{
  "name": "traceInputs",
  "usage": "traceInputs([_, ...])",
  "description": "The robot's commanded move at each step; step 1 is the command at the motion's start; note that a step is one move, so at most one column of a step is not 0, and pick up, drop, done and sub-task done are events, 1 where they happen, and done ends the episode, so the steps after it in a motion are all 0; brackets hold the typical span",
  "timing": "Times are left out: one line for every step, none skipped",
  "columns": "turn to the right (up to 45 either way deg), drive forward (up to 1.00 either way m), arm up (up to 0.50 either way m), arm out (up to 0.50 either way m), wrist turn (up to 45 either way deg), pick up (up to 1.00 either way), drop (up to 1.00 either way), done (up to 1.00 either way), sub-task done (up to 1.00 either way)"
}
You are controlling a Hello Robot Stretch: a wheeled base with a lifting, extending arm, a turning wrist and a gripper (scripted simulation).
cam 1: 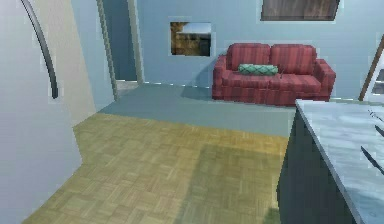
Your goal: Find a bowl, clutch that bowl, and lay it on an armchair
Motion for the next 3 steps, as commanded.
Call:
traceInputs([0.0,0.0,-0.06,0.0,0.0,0.0,0.0,0.0,0.0])
traceInputs([0.0,0.0,0.0,0.0,0.0,1.0,0.0,0.0,0.0])
traceInputs([0.0,0.0,0.06,0.0,0.0,0.0,0.0,0.0,0.0])
